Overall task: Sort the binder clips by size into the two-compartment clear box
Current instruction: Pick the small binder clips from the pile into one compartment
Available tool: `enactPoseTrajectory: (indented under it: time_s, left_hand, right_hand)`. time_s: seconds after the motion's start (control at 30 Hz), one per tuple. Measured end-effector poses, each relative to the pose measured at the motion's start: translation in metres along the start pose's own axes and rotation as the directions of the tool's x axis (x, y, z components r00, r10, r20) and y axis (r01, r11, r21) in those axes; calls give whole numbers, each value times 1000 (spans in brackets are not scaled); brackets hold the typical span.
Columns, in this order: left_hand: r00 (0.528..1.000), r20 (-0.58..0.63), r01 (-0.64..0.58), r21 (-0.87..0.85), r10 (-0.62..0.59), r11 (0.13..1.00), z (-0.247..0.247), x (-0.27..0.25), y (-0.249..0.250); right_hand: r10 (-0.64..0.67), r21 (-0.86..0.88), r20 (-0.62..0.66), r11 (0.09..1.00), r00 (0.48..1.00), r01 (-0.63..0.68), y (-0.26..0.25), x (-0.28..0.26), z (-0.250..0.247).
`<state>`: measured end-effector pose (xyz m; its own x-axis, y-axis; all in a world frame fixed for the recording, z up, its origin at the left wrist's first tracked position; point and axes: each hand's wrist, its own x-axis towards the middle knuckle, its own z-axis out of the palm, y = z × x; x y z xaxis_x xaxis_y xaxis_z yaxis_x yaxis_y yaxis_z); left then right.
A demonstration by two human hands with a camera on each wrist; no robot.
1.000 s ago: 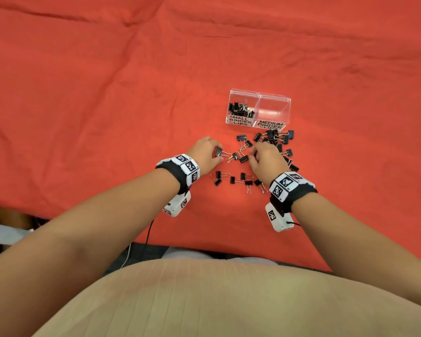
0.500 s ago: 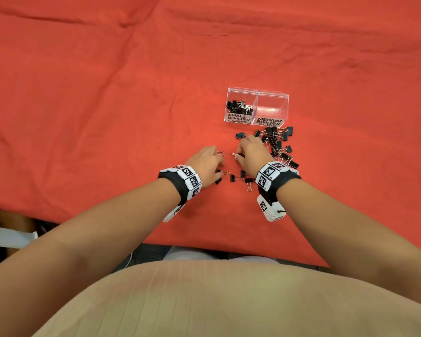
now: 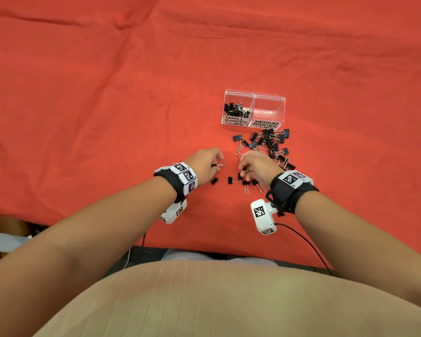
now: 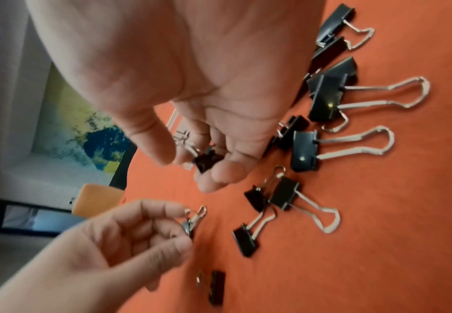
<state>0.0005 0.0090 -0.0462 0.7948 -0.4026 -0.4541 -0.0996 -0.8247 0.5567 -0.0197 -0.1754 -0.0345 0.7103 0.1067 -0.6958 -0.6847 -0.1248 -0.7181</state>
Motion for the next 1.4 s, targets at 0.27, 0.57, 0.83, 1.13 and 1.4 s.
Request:
enactPoseTrajectory:
  time_s: [0.27, 0.57, 0.83, 1.13, 1.4]
  left_hand:
    - [957, 281, -128, 202, 68, 971, -3, -9, 1]
    - [969, 234, -162, 335, 85, 928, 8, -12, 1]
    - [975, 184, -171, 264, 125, 949, 10, -15, -1]
    - [993, 103, -69, 108, 58, 992, 0, -2, 2]
    - [986, -167, -30, -79, 17, 996, -50, 48, 38]
  right_hand:
    - [-258, -883, 150, 399, 954, 247, 29, -5, 21]
    - [-284, -831, 141, 487, 948, 269, 22, 3, 12]
    - [-352, -502, -228, 842, 908, 201, -60, 27, -22]
    - [-455, -710, -199, 678, 868, 193, -117, 65, -23]
    - [-471, -692, -199, 688, 859, 217, -74, 32, -31]
